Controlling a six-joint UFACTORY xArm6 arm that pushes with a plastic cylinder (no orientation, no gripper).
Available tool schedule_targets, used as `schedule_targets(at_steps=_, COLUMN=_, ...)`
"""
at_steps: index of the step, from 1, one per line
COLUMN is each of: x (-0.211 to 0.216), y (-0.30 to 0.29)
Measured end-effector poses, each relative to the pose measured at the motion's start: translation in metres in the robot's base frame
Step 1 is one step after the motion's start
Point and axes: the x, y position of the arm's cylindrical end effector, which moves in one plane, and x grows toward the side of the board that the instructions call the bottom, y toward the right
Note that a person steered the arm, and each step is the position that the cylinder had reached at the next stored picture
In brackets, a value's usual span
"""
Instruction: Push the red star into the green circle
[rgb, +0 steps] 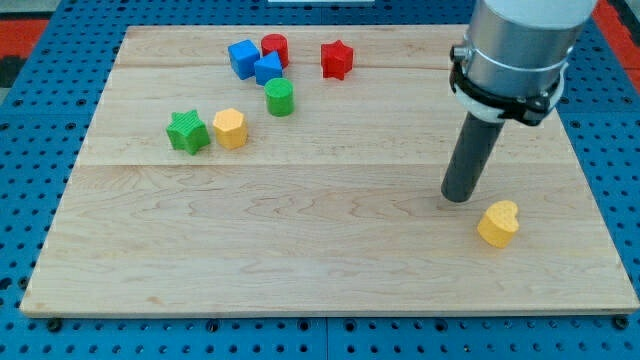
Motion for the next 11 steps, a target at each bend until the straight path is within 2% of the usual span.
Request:
schedule_targets(at_steps=2, x=0.024, y=0.072)
schedule_targets(at_steps=3, x=0.047, y=0.055)
schedule_targets(at_steps=4, x=0.033, y=0.037)
schedule_targets(at_steps=5, x=-0.003, y=0.025)
schedule_targets(at_steps=6, x=-0.055, y=0.047)
schedule_targets(at_steps=7, x=-0.114, y=0.028)
schedule_targets(at_steps=8, x=-0.156, y=-0.031)
schedule_targets(at_steps=9, x=-0.220, y=-0.050)
schedule_targets(at_steps=10, x=-0.263, y=-0.085)
schedule_targets(at_steps=11, x=-0.206, y=-0.151)
